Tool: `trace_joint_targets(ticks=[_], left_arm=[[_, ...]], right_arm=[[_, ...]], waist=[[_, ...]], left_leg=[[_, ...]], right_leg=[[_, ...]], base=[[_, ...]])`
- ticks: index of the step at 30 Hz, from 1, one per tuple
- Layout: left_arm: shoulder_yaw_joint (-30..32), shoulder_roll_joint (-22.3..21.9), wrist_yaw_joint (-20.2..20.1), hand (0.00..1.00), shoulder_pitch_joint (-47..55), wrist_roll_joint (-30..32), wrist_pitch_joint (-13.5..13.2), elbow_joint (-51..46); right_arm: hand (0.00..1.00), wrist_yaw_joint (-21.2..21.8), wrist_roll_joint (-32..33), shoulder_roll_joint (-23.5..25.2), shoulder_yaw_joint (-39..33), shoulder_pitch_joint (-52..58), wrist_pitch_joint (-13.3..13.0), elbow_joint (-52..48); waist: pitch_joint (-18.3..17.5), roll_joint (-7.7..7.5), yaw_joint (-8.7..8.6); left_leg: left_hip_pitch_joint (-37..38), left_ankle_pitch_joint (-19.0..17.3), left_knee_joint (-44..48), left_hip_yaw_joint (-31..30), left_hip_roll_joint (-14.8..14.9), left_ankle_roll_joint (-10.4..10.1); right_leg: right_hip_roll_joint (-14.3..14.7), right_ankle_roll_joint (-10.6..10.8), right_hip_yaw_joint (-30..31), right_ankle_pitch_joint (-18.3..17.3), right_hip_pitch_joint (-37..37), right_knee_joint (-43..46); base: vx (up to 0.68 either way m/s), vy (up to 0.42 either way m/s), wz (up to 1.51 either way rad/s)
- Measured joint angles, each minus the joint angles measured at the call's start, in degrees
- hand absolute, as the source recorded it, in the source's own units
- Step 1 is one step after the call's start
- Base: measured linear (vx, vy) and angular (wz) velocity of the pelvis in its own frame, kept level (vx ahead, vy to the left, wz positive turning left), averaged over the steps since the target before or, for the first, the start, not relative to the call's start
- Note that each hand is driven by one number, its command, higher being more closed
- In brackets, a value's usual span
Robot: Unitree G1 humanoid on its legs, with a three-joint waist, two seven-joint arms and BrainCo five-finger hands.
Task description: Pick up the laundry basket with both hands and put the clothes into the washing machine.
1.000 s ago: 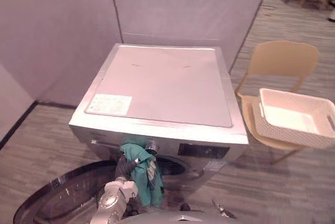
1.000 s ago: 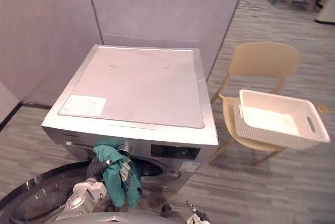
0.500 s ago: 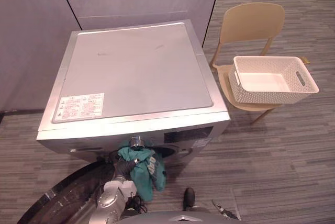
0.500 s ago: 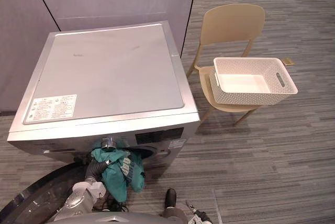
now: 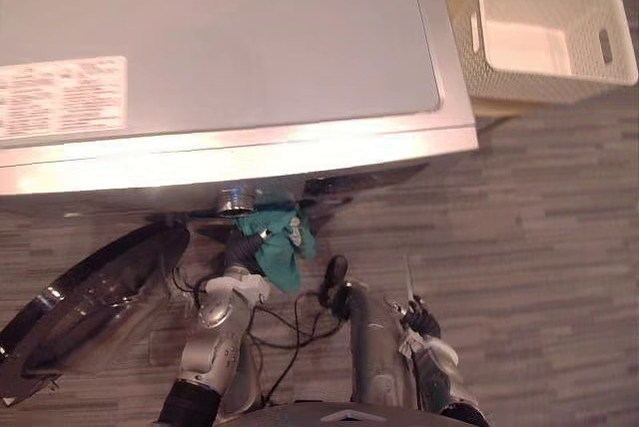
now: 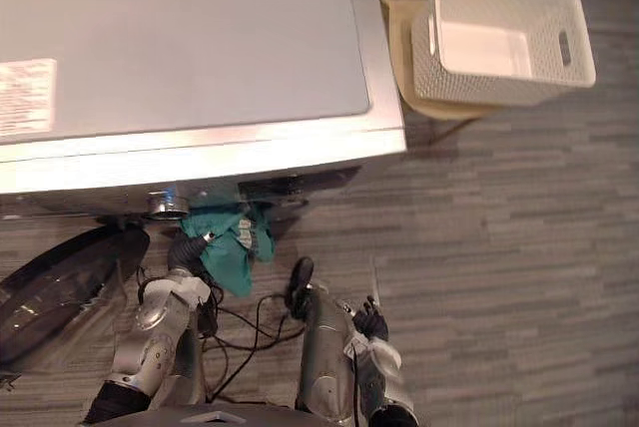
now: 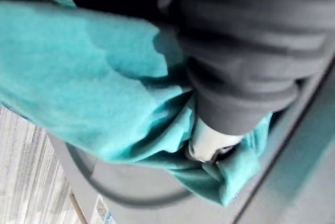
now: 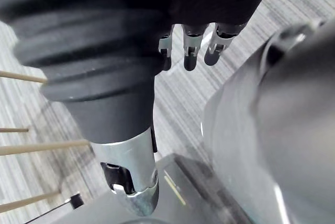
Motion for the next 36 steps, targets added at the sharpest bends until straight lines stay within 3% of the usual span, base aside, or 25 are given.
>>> trace_joint_targets(ticks=[5,12,17,21,27,32,35,36], left_arm=[[1.14,-1.27,3.72,1.00,-6.66,-0.36,-0.77,-0.04],[7.23,-1.87,10.98,1.00,-18.06,1.61,-0.93,1.07],[15.51,0.04,16.64,1.00,-27.55,1.87,-4.48,1.06],[20.73,3.42,20.41,1.00,-30.28,1.87,-6.24,1.18],[24.44,10.98,21.91,1.00,-37.25,-0.53,-6.93,8.11],[23.03,22.67,19.54,1.00,-53.39,-3.04,-6.31,17.84],[21.76,25.63,16.64,1.00,-59.80,-4.65,-7.26,21.73],[20.26,26.38,16.42,1.00,-62.96,-5.04,-6.01,24.60]], right_arm=[[0.00,-2.00,1.86,0.04,0.07,-0.53,-0.98,-6.46],[0.00,-3.92,4.28,1.14,-0.04,-1.14,-2.38,-15.27],[0.00,-4.56,4.32,1.63,-0.30,-1.19,-3.77,-18.66],[0.00,-4.88,4.32,2.20,-1.75,-1.20,-4.88,-19.91],[0.00,-5.70,7.06,2.53,-4.54,-1.18,-5.76,-19.34],[0.00,-4.71,8.47,2.50,-4.64,-1.18,-5.93,-17.70],[0.00,-3.56,8.59,2.65,-4.59,-1.14,-5.89,-15.54],[0.00,-3.23,8.71,2.64,-4.74,-1.14,-5.85,-13.89]], waist=[[2.08,0.04,-0.11],[2.96,-0.09,-0.50],[3.66,-0.74,-0.80],[4.06,-1.31,-1.52],[4.21,-1.50,-1.97],[4.17,-1.66,-2.59],[4.19,-2.27,-3.15],[4.18,-2.76,-3.02]], left_leg=[[-9.05,-2.36,8.30,-1.68,2.50,-0.36],[-19.82,-3.35,14.97,-3.46,4.79,-0.57],[-27.19,-3.90,19.16,-4.55,6.24,-0.65],[-31.60,-4.43,21.33,-5.67,6.44,-0.70],[-35.24,-4.46,23.49,-6.05,6.71,-0.69],[-36.47,-4.67,23.48,-3.66,8.84,-0.41],[-36.49,-4.64,22.60,-2.05,9.89,-0.36],[-36.60,-4.57,22.11,-1.31,10.40,-0.24]], right_leg=[[-0.71,-2.23,0.31,-3.10,-9.50,9.77],[-0.08,-3.09,0.60,-3.45,-19.48,14.84],[0.70,-3.03,1.03,-3.24,-26.21,17.05],[0.71,-3.04,1.09,-3.25,-30.17,18.74],[0.58,-3.63,1.58,-2.87,-33.62,20.53],[3.01,-2.99,2.70,0.40,-35.18,16.27],[4.69,-2.84,3.42,3.63,-35.14,12.20],[5.57,-2.98,3.72,5.55,-34.98,9.77]], base=[[-0.06,-0.038,-0.03],[-0.09,-0.055,-0.09],[-0.12,-0.042,-0.14],[-0.06,-0.036,-0.03],[-0.04,-0.029,-0.01],[-0.08,0.001,-0.32],[-0.07,0.040,-0.44],[-0.05,0.066,-0.43]])
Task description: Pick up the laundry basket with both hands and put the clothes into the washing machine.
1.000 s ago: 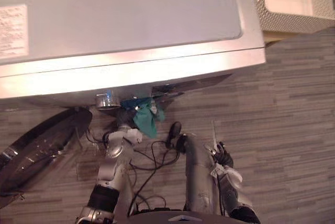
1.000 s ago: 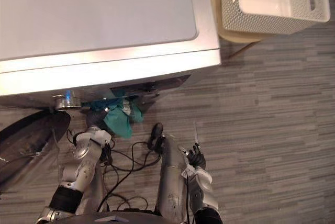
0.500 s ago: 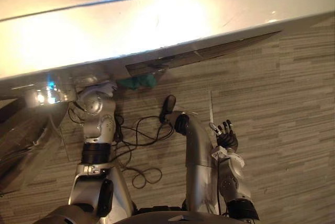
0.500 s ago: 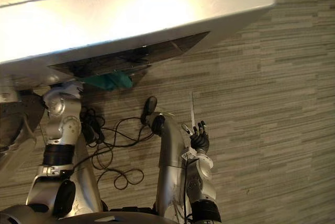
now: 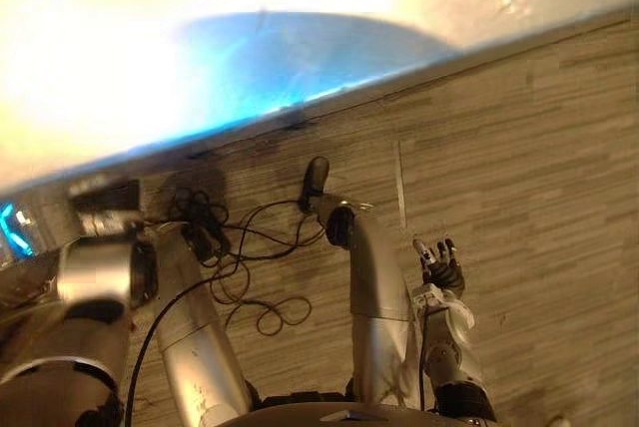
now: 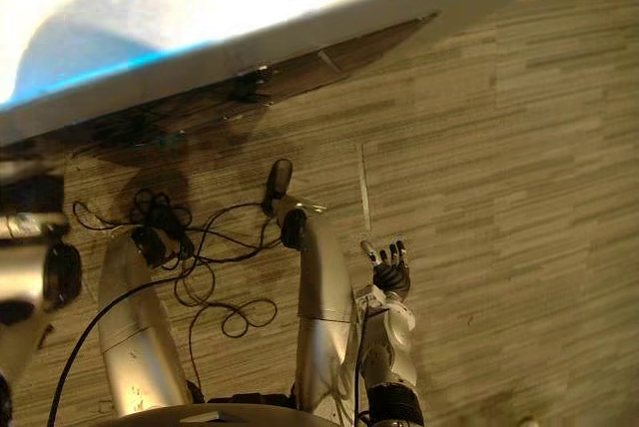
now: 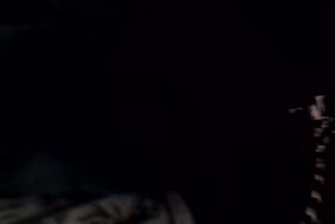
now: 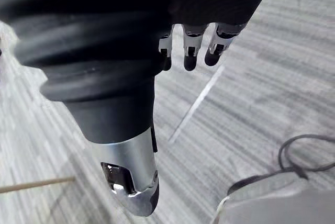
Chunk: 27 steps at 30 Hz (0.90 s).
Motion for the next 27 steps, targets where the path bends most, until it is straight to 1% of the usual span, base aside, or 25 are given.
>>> trace_joint_targets(ticks=[1,2,3,5,6,7,8,9,10,11,12,13,14,15,16,17,19,20,21,22,23,24,25,26,27], left_arm=[[-0.98,0.98,-1.22,1.00,-2.86,0.23,1.16,2.41],[-1.50,1.00,-1.53,1.00,-3.25,0.22,1.50,2.47],[-3.70,1.09,-1.52,1.00,-4.60,-1.27,1.61,3.36],[-7.15,1.41,-1.62,1.00,-7.13,-4.77,1.26,4.69],[-10.09,2.61,-1.90,1.00,-9.29,-6.40,1.12,6.03],[-13.71,3.81,-2.13,1.00,-11.69,-7.45,0.88,7.09],[-15.79,4.40,-2.19,1.00,-12.81,-7.97,0.56,7.74],[-18.26,5.33,-2.10,1.00,-13.88,-8.71,0.23,7.96],[-21.78,7.02,-1.89,1.00,-15.16,-8.73,-0.28,8.14],[-24.20,8.32,-1.19,1.00,-16.42,-8.36,-0.51,8.15],[-25.04,8.66,-0.32,1.00,-17.26,-7.58,-0.71,8.11],[-26.20,10.26,2.77,1.00,-19.19,-2.75,-0.83,8.04],[-26.71,11.55,7.02,1.00,-19.85,5.89,0.56,7.95],[-27.21,11.85,10.47,1.00,-19.86,13.30,2.12,7.92],[-27.62,11.85,13.58,1.00,-19.86,21.80,4.34,7.70],[-27.75,11.88,15.60,1.00,-20.08,31.55,7.06,7.08],[-27.51,11.79,15.62,1.00,-20.72,39.87,9.43,7.12],[-24.88,9.67,15.04,1.00,-21.05,40.40,9.68,8.86],[-23.54,8.06,14.94,1.00,-21.40,39.29,9.54,10.48],[-21.76,4.65,14.84,1.00,-22.21,35.42,8.87,15.10],[-21.75,3.30,14.30,1.00,-22.31,28.13,7.73,16.82],[-21.06,1.56,12.75,1.00,-22.29,10.38,5.51,17.97],[-19.91,-0.32,9.77,1.00,-22.29,-15.59,-0.05,17.70],[-18.57,-1.16,9.25,1.00,-22.14,-22.05,-1.69,17.41],[-15.01,-1.86,8.49,0.00,-20.98,-26.37,-3.43,16.91]], right_arm=[[0.00,0.09,0.00,0.07,-0.27,-0.05,0.04,1.45],[0.00,0.09,0.00,0.13,-0.57,0.11,0.03,1.86],[0.00,0.16,0.31,0.15,-1.71,0.16,0.05,3.58],[0.00,0.37,0.78,0.16,-3.14,0.16,0.44,4.23],[0.00,1.21,0.79,0.20,-3.65,0.16,0.86,4.75],[0.00,1.42,0.82,0.43,-4.84,0.16,1.19,4.78],[0.00,1.42,0.96,0.43,-5.60,0.16,1.22,4.72],[0.00,1.42,1.66,0.48,-6.96,0.14,1.31,4.48],[0.00,1.44,2.03,0.37,-8.68,0.15,1.45,4.22],[0.00,1.34,2.30,0.34,-10.25,0.40,1.51,4.79],[0.00,1.33,2.33,0.31,-10.73,0.79,1.52,4.79],[0.00,1.37,2.32,0.04,-11.31,0.84,1.37,4.30],[0.00,1.35,2.30,-0.10,-11.48,0.84,1.13,3.37],[0.00,1.34,2.30,-0.02,-11.47,0.86,0.81,3.05],[0.00,1.32,2.29,0.13,-11.35,1.04,0.20,2.92],[0.00,1.35,2.30,0.20,-10.86,1.19,-0.83,2.60],[0.00,1.36,2.38,0.25,-10.25,1.20,-1.89,1.62],[0.00,1.37,2.55,0.17,-8.94,1.24,-2.92,1.08],[0.00,1.37,2.83,0.22,-8.55,1.23,-2.98,1.01],[0.00,1.24,2.97,0.37,-7.47,1.23,-2.94,0.98],[0.00,1.10,2.97,0.41,-6.72,1.21,-2.75,0.63],[0.00,0.91,3.08,0.84,-6.01,1.15,-2.31,-1.06],[0.00,-0.12,3.98,0.87,-5.13,0.94,-1.62,-2.40],[0.00,-0.66,4.07,0.96,-4.99,0.90,-1.09,-3.27],[0.00,-1.29,4.01,1.01,-4.80,0.87,-0.39,-3.84]], waist=[[0.04,-0.09,-0.29],[0.09,-0.20,-0.33],[0.03,-0.32,-0.14],[0.32,-0.85,-0.22],[0.72,-1.55,-0.49],[1.17,-2.35,-0.60],[1.23,-2.39,-0.61],[1.30,-2.32,-0.50],[2.13,-2.22,-0.47],[2.54,-2.45,-0.86],[2.48,-2.55,-0.55],[2.63,-2.81,0.33],[2.80,-2.56,0.45],[2.80,-2.56,0.48],[2.80,-2.56,0.40],[2.80,-2.56,0.04],[2.80,-2.56,-0.49],[2.80,-2.56,-0.84],[2.79,-2.55,-0.66],[2.77,-2.51,-0.29],[2.76,-2.49,-0.20],[2.76,-2.47,-0.10],[2.76,-2.47,-0.04],[2.76,-2.47,-0.05],[2.75,-2.47,-0.17]], left_leg=[[-0.33,0.17,-0.22,0.26,0.27,0.30],[-0.46,0.24,-0.26,0.45,0.43,0.43],[-0.57,0.56,-0.60,1.40,0.59,0.96],[-0.60,0.85,-0.91,3.07,0.48,1.44],[-0.66,1.20,-0.99,3.72,0.12,2.07],[-0.78,1.36,-1.25,4.52,-0.04,2.63],[-1.16,1.42,-1.42,4.67,-0.14,3.11],[-1.67,1.75,-1.98,4.98,-0.10,4.20],[-1.69,2.15,-2.45,5.65,0.18,5.97],[-1.91,2.23,-2.05,6.10,0.00,6.56],[-2.49,2.33,-1.89,6.06,-0.03,6.33],[-3.77,3.15,-2.24,5.73,0.05,5.72],[-4.47,4.01,-2.42,5.65,0.09,5.65],[-4.80,4.23,-2.22,5.22,0.16,5.36],[-5.18,4.30,-2.14,4.72,0.15,5.38],[-5.67,4.59,-2.22,4.32,-0.09,5.40],[-6.03,5.02,-2.51,4.23,-0.38,5.40],[-6.11,5.70,-3.29,4.15,-0.99,5.44],[-6.10,5.89,-3.58,4.09,-1.09,5.45],[-6.00,6.12,-4.22,3.93,-1.26,5.12],[-5.98,6.26,-4.48,3.78,-1.40,4.96],[-6.00,6.79,-5.29,3.68,-1.95,4.79],[-6.24,7.34,-5.74,3.62,-2.09,4.94],[-6.34,7.65,-5.77,3.46,-2.12,5.30],[-6.43,7.66,-5.59,2.75,-2.18,5.28]], right_leg=[[0.78,0.11,0.06,1.83,0.49,-2.53],[1.16,0.20,0.29,2.79,0.68,-3.63],[1.43,0.62,0.76,4.62,0.96,-5.65],[1.39,1.04,1.44,7.33,1.33,-8.62],[1.40,1.44,2.04,9.18,1.67,-10.58],[1.40,2.39,2.49,10.47,2.06,-12.93],[1.35,2.98,2.35,10.82,2.24,-14.20],[1.04,3.09,1.60,9.67,2.38,-15.69],[-0.16,1.19,1.27,4.22,0.83,-9.90],[-1.60,0.23,3.01,0.12,-0.03,0.38],[-1.81,2.86,3.16,-3.33,1.13,0.34],[-1.61,2.46,1.99,-2.30,0.48,-1.99],[-1.68,2.09,1.23,-1.09,0.19,-2.30],[-1.87,1.96,0.56,-0.17,0.15,-2.32],[-1.98,1.89,0.16,-0.08,0.18,-2.32],[-2.28,1.88,-0.47,-0.09,0.18,-2.47],[-2.60,1.88,-0.84,-0.09,0.17,-2.75],[-2.82,1.81,-0.84,0.00,0.28,-3.22],[-2.83,1.80,-0.90,0.03,0.44,-3.46],[-2.84,1.81,-1.25,0.03,0.87,-4.06],[-2.91,1.81,-1.49,0.02,1.05,-4.25],[-3.30,1.81,-1.89,-0.01,1.13,-4.77],[-3.35,1.81,-2.09,-0.01,1.18,-5.05],[-3.31,1.81,-2.19,0.00,1.27,-5.00],[-3.12,1.81,-2.37,0.01,1.63,-4.91]], base=[[-0.05,0.075,-0.41],[-0.04,0.090,-0.32],[-0.05,0.093,-0.21],[-0.08,0.087,-0.14],[-0.14,0.072,-0.14],[-0.16,0.064,-0.12],[-0.19,0.046,-0.11],[-0.17,0.023,-0.13],[-0.15,-0.009,-0.02],[-0.07,-0.045,0.04],[-0.04,-0.076,-0.13],[-0.05,-0.078,-0.26],[-0.08,-0.075,-0.30],[-0.08,-0.050,-0.06],[-0.08,-0.036,0.05],[-0.09,-0.028,0.11],[-0.11,-0.031,0.16],[-0.10,-0.032,0.17],[-0.12,-0.040,0.20],[-0.07,-0.029,0.15],[-0.09,-0.039,0.26],[-0.09,-0.042,0.27],[-0.08,-0.042,0.23],[-0.07,-0.036,0.06],[-0.05,-0.025,-0.04]])
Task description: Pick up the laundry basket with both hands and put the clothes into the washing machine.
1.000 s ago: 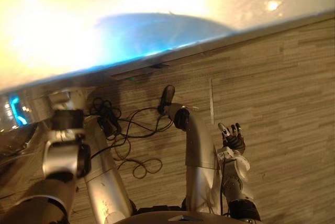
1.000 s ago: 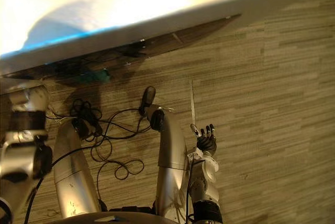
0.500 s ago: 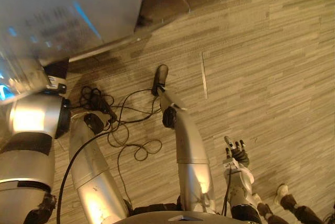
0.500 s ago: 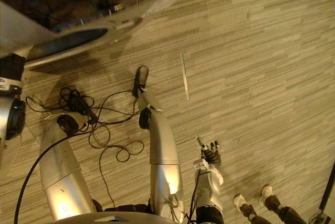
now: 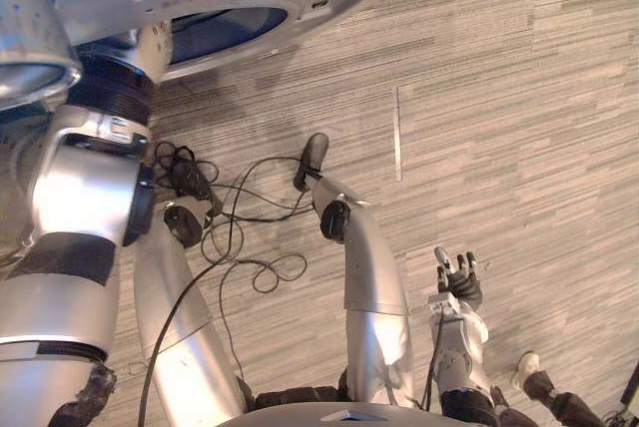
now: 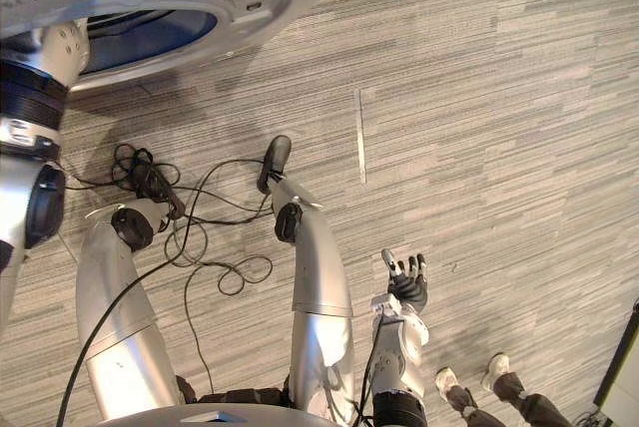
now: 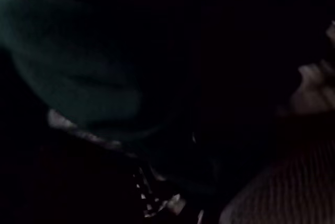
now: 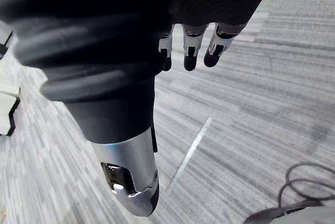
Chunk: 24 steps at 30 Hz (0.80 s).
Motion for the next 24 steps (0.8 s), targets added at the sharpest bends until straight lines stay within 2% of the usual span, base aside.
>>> trace_joint_targets(ticks=[1,2,4,11,16,18,20,22,23,24], left_arm=[[2.55,0.11,-1.03,0.00,1.65,-2.07,-1.34,0.18],[3.59,-0.13,-1.33,0.00,2.41,-3.50,-1.49,0.20],[6.93,-1.60,-1.01,0.00,4.40,-10.00,-3.37,0.12],[18.31,-7.71,-1.84,0.00,13.84,-15.85,-6.54,-0.47],[25.18,-10.18,-3.43,0.00,23.11,-18.18,-7.32,-2.87],[26.31,-10.26,-4.95,0.00,27.63,-18.30,-6.72,-3.59],[27.13,-10.29,-6.97,0.00,32.94,-17.17,-4.00,-4.44],[26.77,-10.31,-10.49,0.00,40.90,-7.80,1.19,-5.25],[26.52,-10.34,-11.17,0.00,42.68,-4.58,2.25,-5.65],[24.79,-10.31,-12.19,0.00,46.95,5.39,3.76,-6.71]], right_arm=[[0.00,-0.25,0.00,-0.01,-0.04,0.08,0.40,-0.04],[0.00,-0.47,0.00,-0.01,-0.05,0.32,0.46,0.03],[0.00,-1.37,-0.01,0.10,0.24,0.47,1.26,-0.19],[0.00,-1.49,-0.01,0.13,1.43,0.45,1.82,-2.69],[0.00,-1.33,0.01,0.07,4.18,0.45,1.91,-2.65],[0.00,-1.30,0.01,0.07,4.46,0.45,1.91,-2.32],[0.00,-1.16,0.01,0.07,4.46,0.42,1.96,-1.49],[0.00,-0.92,0.00,-0.05,4.44,0.40,2.44,-0.95],[0.00,-0.70,0.00,-0.11,4.41,0.39,2.51,-0.79],[0.00,0.22,-0.01,-0.34,4.42,0.34,2.53,0.04]], waist=[[-0.02,0.00,-0.43],[-0.02,0.00,-0.57],[-0.02,0.00,-0.40],[-0.07,0.00,-0.53],[-0.12,0.04,-0.75],[-0.18,0.11,-0.67],[-0.20,0.14,-0.47],[-0.31,0.30,-0.13],[-0.38,0.46,-0.08],[-0.55,0.82,0.24]], left_leg=[[0.25,-0.07,0.12,-0.24,0.13,-0.10],[0.44,-0.09,0.09,-0.14,0.23,-0.14],[0.84,-0.07,0.11,-0.18,0.30,-0.16],[3.75,-0.37,-0.33,0.91,0.29,-0.61],[7.49,-1.06,-1.27,1.82,0.94,-1.61],[8.77,-0.87,-2.21,2.16,0.79,-1.86],[10.54,-0.36,-3.68,2.46,0.33,-2.31],[13.55,0.68,-5.94,2.91,-0.32,-2.35],[14.38,0.93,-6.56,2.95,-0.56,-2.50],[16.29,1.36,-7.99,3.07,-1.02,-2.82]], right_leg=[[0.24,0.02,0.03,-0.02,0.34,0.00],[0.31,0.02,0.09,-0.02,0.44,-0.04],[0.40,0.01,0.26,-0.01,0.71,0.37],[0.58,0.48,1.76,-1.55,1.94,0.87],[1.54,0.42,2.52,-1.81,4.73,-0.17],[1.56,0.22,2.52,-2.00,5.69,-0.64],[1.54,0.07,2.48,-2.21,7.04,-1.30],[1.39,-0.18,2.30,-2.45,9.40,-2.08],[1.33,-0.30,2.24,-2.55,10.12,-2.31],[1.23,-0.46,2.02,-2.82,11.71,-2.88]], base=[[-0.05,-0.027,-0.05],[-0.05,-0.026,-0.03],[-0.04,-0.024,0.03],[-0.05,-0.037,0.01],[-0.05,-0.052,-0.10],[-0.03,-0.060,0.05],[-0.01,-0.061,0.10],[0.02,-0.073,0.15],[0.04,-0.074,0.18],[0.06,-0.099,0.20]])
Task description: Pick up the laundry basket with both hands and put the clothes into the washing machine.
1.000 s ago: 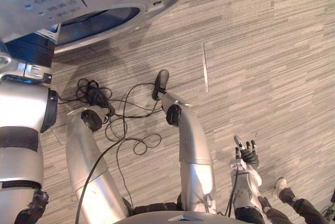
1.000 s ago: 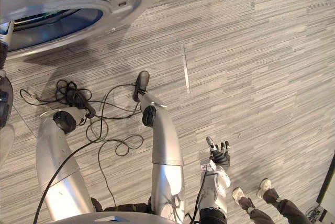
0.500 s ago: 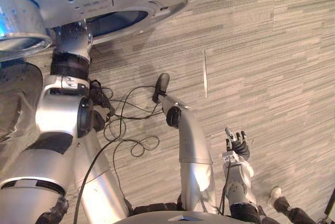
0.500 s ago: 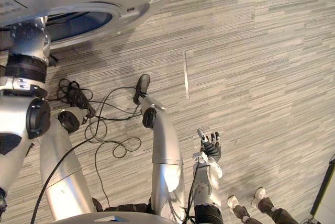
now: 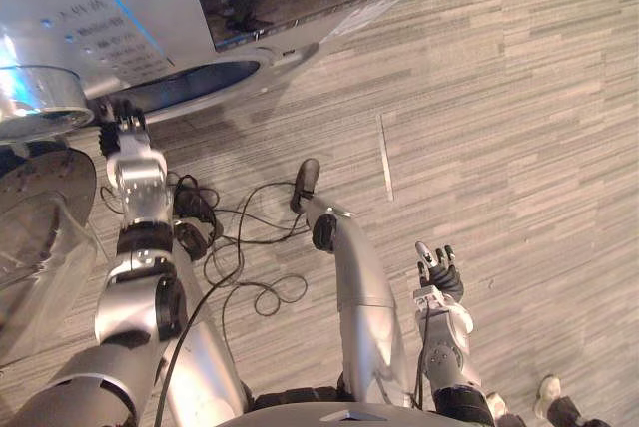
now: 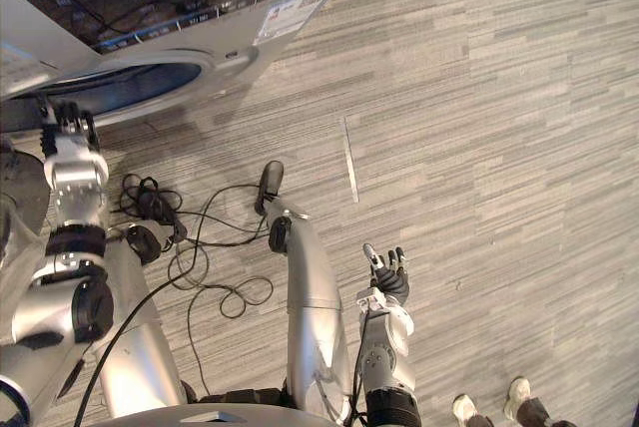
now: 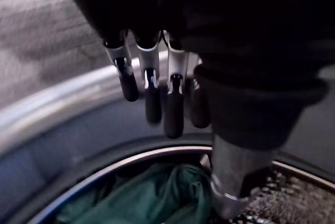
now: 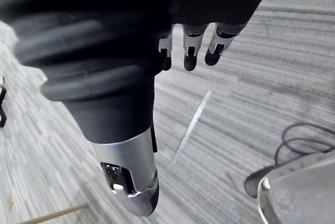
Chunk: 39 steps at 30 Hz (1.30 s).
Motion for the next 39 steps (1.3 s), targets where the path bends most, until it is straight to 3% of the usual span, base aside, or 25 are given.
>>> trace_joint_targets(ticks=[1,2,3,4,7,9,13,18,21,26,27,28,29,30,31,32,33,34,35,36,37,38,39], left_arm=[[-2.40,-0.39,-0.79,0.00,4.41,8.32,0.80,-1.12],[-3.08,-1.01,-1.47,0.00,6.54,12.49,1.19,-1.24],[-3.72,-2.93,-2.15,0.00,10.87,20.89,1.59,-1.05],[-3.92,-5.23,-3.03,0.00,14.84,25.03,1.70,-0.20],[-4.74,-9.89,-5.00,0.00,23.43,28.05,1.81,3.36],[-5.87,-11.42,-6.57,0.00,27.23,28.49,2.08,5.16],[-8.05,-14.33,-10.69,0.00,32.89,33.75,3.11,9.77],[-7.95,-16.35,-11.80,0.00,36.14,43.69,4.26,13.99],[-8.01,-16.58,-12.66,0.00,37.57,46.60,4.88,16.86],[-9.72,-15.04,-12.71,0.00,38.47,47.18,5.14,19.29],[-10.46,-14.76,-13.06,0.00,38.03,47.20,5.34,20.04],[-11.52,-14.39,-13.47,0.00,38.12,47.38,5.53,20.08],[-12.26,-13.76,-13.55,0.00,38.04,47.84,5.57,20.13],[-12.49,-13.07,-13.54,0.00,36.33,48.68,6.26,20.54],[-12.61,-13.39,-13.48,0.00,36.48,49.46,7.00,20.82],[-12.76,-13.55,-13.52,0.00,36.94,49.91,7.35,21.19],[-13.19,-13.76,-13.40,0.00,37.74,50.71,7.61,21.65],[-13.32,-13.47,-13.35,0.00,37.56,51.16,7.83,21.68],[-13.40,-12.32,-13.27,0.00,36.89,51.73,7.93,22.41],[-13.20,-12.32,-13.31,0.00,36.99,52.16,8.12,22.93],[-12.94,-12.63,-13.22,0.00,37.29,53.10,8.66,23.30],[-13.27,-13.48,-13.06,0.00,37.11,54.45,8.98,23.26],[-13.76,-13.63,-13.05,0.00,36.82,54.93,8.99,23.26]], right_arm=[[0.00,0.09,0.00,-0.08,-0.07,0.04,0.02,1.14],[0.00,0.15,0.00,-0.14,-0.21,0.08,0.00,1.74],[0.00,0.66,0.00,-0.46,-0.62,0.08,-0.07,3.35],[0.00,0.97,0.01,-1.15,-0.85,0.00,-0.16,4.93],[0.00,1.98,0.00,-2.17,-1.68,-0.06,-0.30,8.68],[0.00,2.25,-0.01,-2.29,-1.76,-0.09,-0.35,10.89],[0.00,2.48,-2.48,-1.86,-1.78,0.34,0.30,17.40],[0.00,4.04,-6.95,-0.37,-2.91,1.77,1.66,26.38],[0.00,4.90,-11.30,-0.38,-5.74,1.76,2.95,34.30],[0.00,5.15,-18.02,-1.91,-6.05,-0.12,4.09,40.88],[0.00,5.53,-18.99,-2.41,-5.89,-0.72,4.33,42.28],[0.00,5.78,-20.26,-3.25,-5.13,-1.97,4.85,43.86],[0.00,5.98,-20.69,-3.40,-4.65,-2.55,5.36,44.18],[0.00,6.31,-22.04,-3.65,-5.00,-4.52,5.43,46.33],[0.00,6.19,-22.63,-5.33,-4.71,-6.34,5.70,46.84],[0.00,6.18,-22.63,-6.46,-4.54,-7.06,5.72,46.51],[0.00,6.13,-22.61,-6.85,-4.62,-7.42,6.10,45.25],[0.00,6.14,-22.57,-6.76,-4.88,-8.00,6.24,45.40],[0.00,6.15,-22.54,-5.82,-4.93,-8.71,6.32,45.48],[0.00,6.15,-22.55,-5.72,-4.87,-9.35,6.24,45.26],[0.00,6.15,-22.52,-5.74,-4.81,-10.25,6.12,44.72],[0.00,6.13,-22.49,-6.03,-4.68,-10.15,6.11,43.81],[0.00,6.15,-22.47,-6.10,-4.69,-10.05,6.11,43.79]], waist=[[-0.13,0.26,0.88],[-0.37,0.74,1.27],[-1.38,1.87,1.93],[-2.33,3.03,2.58],[-4.77,4.97,4.25],[-5.71,5.54,4.44],[-10.39,5.81,4.58],[-16.92,6.15,4.15],[-20.89,6.40,3.95],[-22.90,6.74,4.16],[-22.80,7.03,4.14],[-22.56,7.79,4.02],[-22.42,7.83,3.77],[-21.39,6.60,3.59],[-20.87,9.28,4.65],[-20.93,10.35,4.95],[-20.90,11.62,3.82],[-20.82,10.64,3.17],[-21.34,7.67,3.15],[-21.46,8.47,3.28],[-21.53,9.01,3.23],[-22.54,10.85,2.29],[-22.63,11.16,2.02]], left_leg=[[2.61,0.51,-1.88,0.15,-0.87,-0.29],[3.94,0.81,-2.81,0.17,-1.19,-0.52],[6.17,1.30,-4.70,0.17,-1.97,-0.51],[8.87,1.74,-6.70,0.33,-2.89,-0.62],[15.96,2.68,-11.32,1.42,-4.62,-1.17],[19.94,3.17,-13.70,1.62,-5.55,-1.02],[29.68,5.06,-20.77,2.06,-7.85,-1.38],[41.91,6.77,-29.36,2.95,-10.19,-2.86],[48.47,9.32,-36.68,1.32,-12.05,-3.08],[52.61,13.14,-42.62,-2.41,-13.52,-3.34],[52.56,13.90,-42.23,-3.17,-13.86,-3.42],[50.92,17.09,-41.04,-3.79,-13.36,-5.05],[50.26,18.91,-42.11,-4.61,-14.15,-5.05],[48.72,11.67,-28.60,-1.14,-12.47,-0.82],[47.22,7.22,-10.91,2.06,-8.00,0.62],[47.35,8.77,-6.43,3.04,-6.48,1.19],[48.11,10.07,-7.68,3.74,-6.90,1.65],[49.25,10.20,-10.52,3.57,-8.52,1.95],[53.65,6.33,-13.05,5.94,-9.87,2.86],[54.64,4.56,-10.51,6.35,-8.05,2.07],[56.73,3.30,-12.16,5.51,-7.03,-1.04],[59.98,1.34,-21.27,1.79,-6.88,-5.83],[60.90,0.55,-25.03,0.88,-7.13,-7.08]], right_leg=[[-0.14,0.03,-0.02,-0.09,2.22,-0.77],[-0.16,0.09,-0.08,-0.26,3.36,-1.24],[-0.32,0.25,-0.18,-0.59,5.50,-2.01],[-0.57,0.43,-0.22,-0.82,7.82,-2.83],[-1.10,0.50,-0.28,-0.88,13.71,-4.98],[-1.41,0.70,-0.66,-1.01,17.38,-6.27],[-2.02,1.34,-1.91,-1.41,26.66,-10.41],[-2.80,2.72,-4.49,-2.51,38.44,-15.62],[-1.79,3.70,-6.45,-1.55,46.70,-22.62],[0.50,4.03,-10.78,2.60,55.94,-33.70],[0.48,3.76,-12.33,3.00,57.21,-34.05],[1.14,2.77,-12.53,2.98,56.93,-32.76],[1.07,1.59,-12.68,3.38,56.94,-33.41],[-0.50,1.24,-14.96,3.34,57.62,-32.26],[-0.05,-0.61,-15.69,2.74,57.36,-27.85],[0.15,-0.45,-15.87,1.71,57.77,-26.21],[0.40,0.83,-16.21,0.19,58.60,-25.35],[0.06,0.89,-15.12,-0.11,59.42,-26.89],[-1.20,-0.11,-15.83,1.63,60.72,-32.37],[-0.46,-0.19,-16.13,2.61,60.74,-32.84],[0.71,-0.22,-16.46,2.82,60.71,-33.48],[2.04,0.18,-17.73,3.39,59.56,-34.51],[2.24,0.47,-18.41,3.74,59.10,-34.76]], base=[[0.06,-0.104,0.21],[0.06,-0.090,0.29],[0.08,-0.072,0.35],[0.08,-0.063,0.37],[0.10,-0.042,0.18],[0.09,-0.023,0.11],[0.11,-0.032,0.19],[0.10,-0.034,0.13],[0.10,-0.030,0.34],[0.08,0.017,0.41],[0.03,-0.012,0.64],[0.01,-0.009,0.74],[-0.05,0.034,0.82],[-0.09,0.068,0.46],[-0.07,0.087,0.27],[-0.05,0.082,0.26],[-0.01,0.074,0.58],[-0.10,0.090,0.81],[-0.14,0.026,0.47],[-0.18,0.036,0.26],[-0.14,0.045,0.33],[-0.13,0.104,0.52],[-0.12,0.198,0.76]])
